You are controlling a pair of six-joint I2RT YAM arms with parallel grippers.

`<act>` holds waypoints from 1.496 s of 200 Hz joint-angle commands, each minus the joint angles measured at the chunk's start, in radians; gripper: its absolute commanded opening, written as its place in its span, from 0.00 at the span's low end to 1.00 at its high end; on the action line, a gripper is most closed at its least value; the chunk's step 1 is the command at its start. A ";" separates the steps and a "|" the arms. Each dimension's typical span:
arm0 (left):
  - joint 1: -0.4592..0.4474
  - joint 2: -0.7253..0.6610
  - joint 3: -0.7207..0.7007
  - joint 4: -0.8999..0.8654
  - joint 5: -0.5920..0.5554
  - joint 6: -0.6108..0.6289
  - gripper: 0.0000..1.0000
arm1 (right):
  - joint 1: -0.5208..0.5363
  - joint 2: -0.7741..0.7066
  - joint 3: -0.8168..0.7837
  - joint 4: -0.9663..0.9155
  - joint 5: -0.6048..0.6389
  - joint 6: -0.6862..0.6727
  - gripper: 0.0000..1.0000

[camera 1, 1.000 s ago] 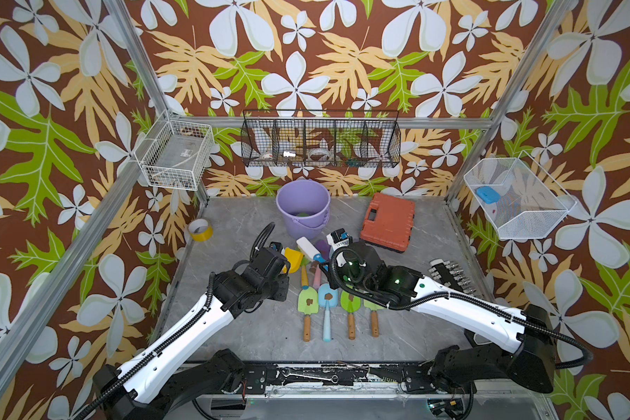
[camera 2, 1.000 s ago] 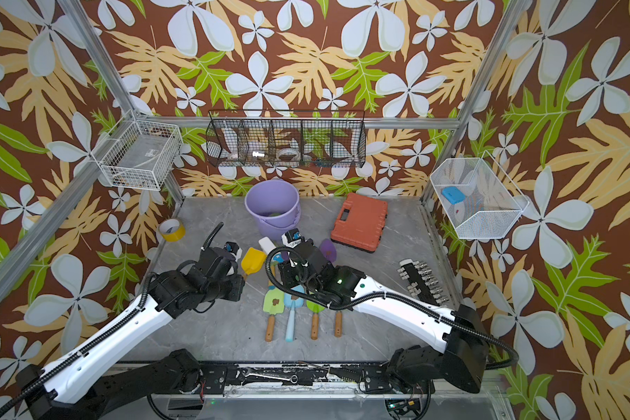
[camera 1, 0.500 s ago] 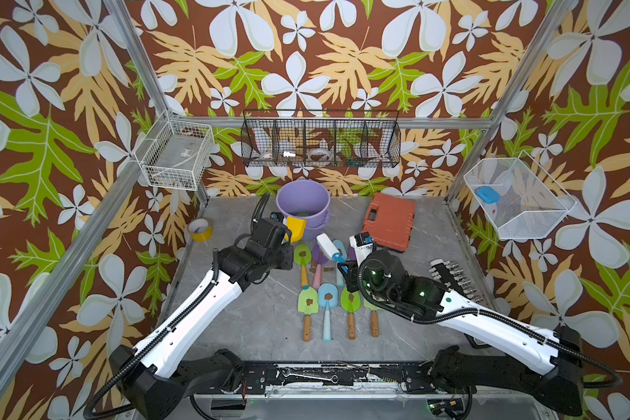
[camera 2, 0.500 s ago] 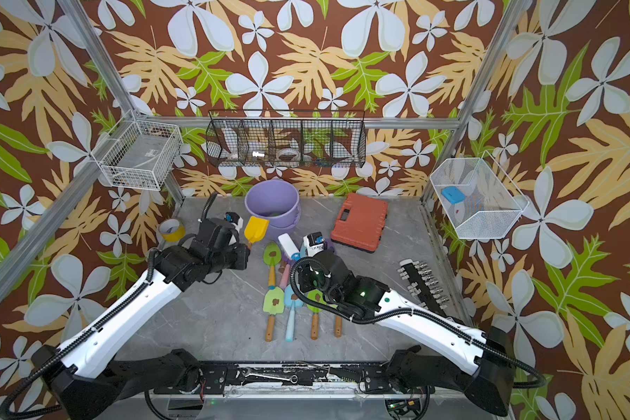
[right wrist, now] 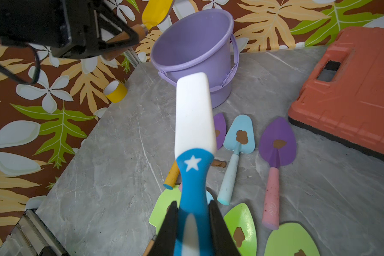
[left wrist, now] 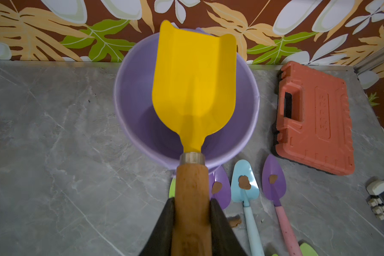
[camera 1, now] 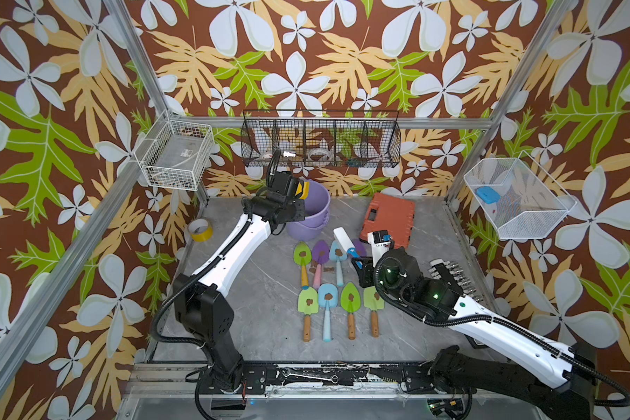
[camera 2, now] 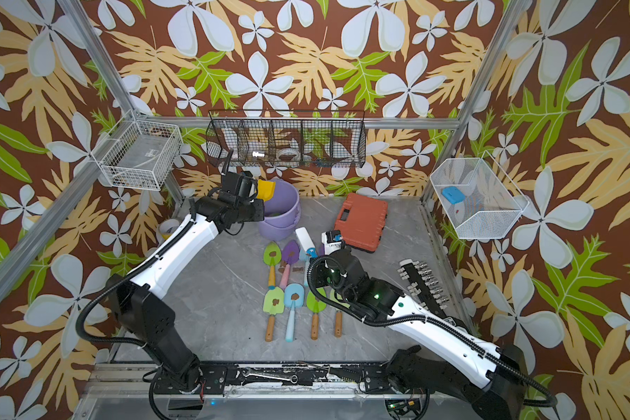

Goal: Brush the soil off the hand trowel and place it into the bucket
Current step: Place the hand trowel in the bucket.

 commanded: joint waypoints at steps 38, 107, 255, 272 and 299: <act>0.019 0.176 0.127 -0.018 0.018 -0.010 0.00 | -0.017 -0.007 -0.019 0.032 0.010 0.001 0.00; 0.019 0.181 0.143 0.005 -0.018 -0.031 0.43 | -0.025 -0.007 -0.035 0.037 0.007 -0.003 0.00; -0.537 -0.687 -1.035 0.158 -0.178 -0.490 0.47 | 0.275 -0.259 -0.348 -0.207 0.102 0.369 0.00; -0.655 -0.789 -1.122 0.145 -0.212 -0.628 0.49 | 0.418 -0.272 -0.362 -0.243 0.182 0.487 0.00; -0.744 -0.837 -1.209 0.189 -0.203 -0.734 0.53 | 0.546 -0.178 -0.298 -0.285 0.269 0.548 0.00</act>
